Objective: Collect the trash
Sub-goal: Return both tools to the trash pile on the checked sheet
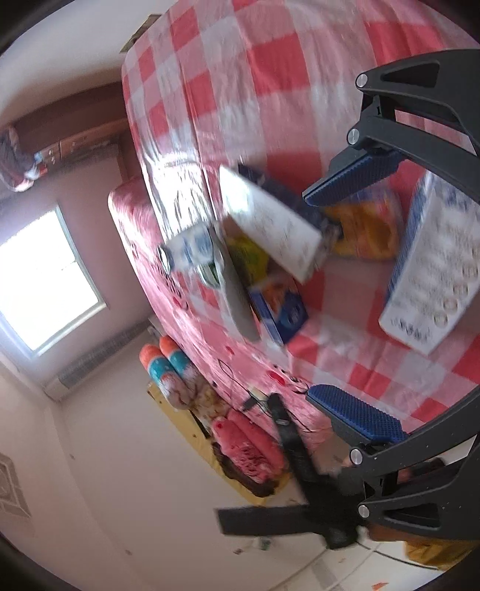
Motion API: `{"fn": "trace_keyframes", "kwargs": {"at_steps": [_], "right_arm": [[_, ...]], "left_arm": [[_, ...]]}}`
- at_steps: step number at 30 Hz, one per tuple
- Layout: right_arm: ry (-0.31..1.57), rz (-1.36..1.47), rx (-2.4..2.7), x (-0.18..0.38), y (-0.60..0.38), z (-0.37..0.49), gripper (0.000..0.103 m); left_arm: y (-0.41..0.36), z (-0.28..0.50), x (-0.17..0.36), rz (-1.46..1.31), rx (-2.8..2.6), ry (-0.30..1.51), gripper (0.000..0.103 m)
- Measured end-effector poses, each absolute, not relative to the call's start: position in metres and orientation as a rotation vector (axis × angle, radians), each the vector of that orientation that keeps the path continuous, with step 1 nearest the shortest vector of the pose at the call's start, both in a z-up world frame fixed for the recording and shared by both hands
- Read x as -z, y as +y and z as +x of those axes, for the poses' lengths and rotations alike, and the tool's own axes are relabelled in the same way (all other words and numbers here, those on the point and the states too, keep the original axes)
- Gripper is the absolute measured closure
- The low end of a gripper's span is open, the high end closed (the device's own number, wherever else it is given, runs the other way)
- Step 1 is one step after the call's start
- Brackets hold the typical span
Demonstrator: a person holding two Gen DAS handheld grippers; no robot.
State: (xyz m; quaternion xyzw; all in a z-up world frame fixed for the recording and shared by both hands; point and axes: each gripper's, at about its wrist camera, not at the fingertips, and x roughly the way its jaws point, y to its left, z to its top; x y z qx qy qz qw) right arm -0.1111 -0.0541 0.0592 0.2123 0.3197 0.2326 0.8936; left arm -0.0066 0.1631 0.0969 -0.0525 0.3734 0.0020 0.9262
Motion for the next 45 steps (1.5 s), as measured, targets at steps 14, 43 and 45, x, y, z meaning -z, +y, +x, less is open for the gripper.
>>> {"fn": "trace_keyframes", "kwargs": {"at_steps": [14,43,45], "right_arm": [[0.695,0.539,-0.389,-0.037,-0.114,-0.087,0.007],[0.717,0.507,-0.382,-0.029,-0.12,-0.081,0.007],[0.719,0.514,-0.39,-0.028,-0.121,-0.08,0.007]], "left_arm": [[0.139,0.207,-0.077,-0.116,0.046,1.005,0.015],[0.072,0.185,-0.026,0.013,0.154,1.215,0.043],[0.063,0.172,-0.026,0.016,0.191,1.217,0.043]]}}
